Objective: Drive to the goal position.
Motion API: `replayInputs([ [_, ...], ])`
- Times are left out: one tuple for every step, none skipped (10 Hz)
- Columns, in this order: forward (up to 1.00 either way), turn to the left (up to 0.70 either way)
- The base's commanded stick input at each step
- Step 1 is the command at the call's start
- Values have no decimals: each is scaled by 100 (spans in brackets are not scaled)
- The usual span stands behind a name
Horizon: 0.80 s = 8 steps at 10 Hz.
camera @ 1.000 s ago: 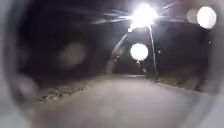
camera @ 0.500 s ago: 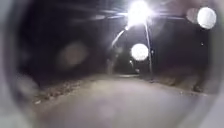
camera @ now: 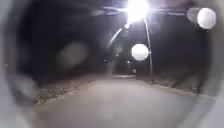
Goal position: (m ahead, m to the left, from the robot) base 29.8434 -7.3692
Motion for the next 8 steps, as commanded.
replayInputs([
  [100,12],
  [100,6],
  [100,2],
  [100,6],
  [100,16],
  [100,13],
  [100,5],
  [100,2],
])
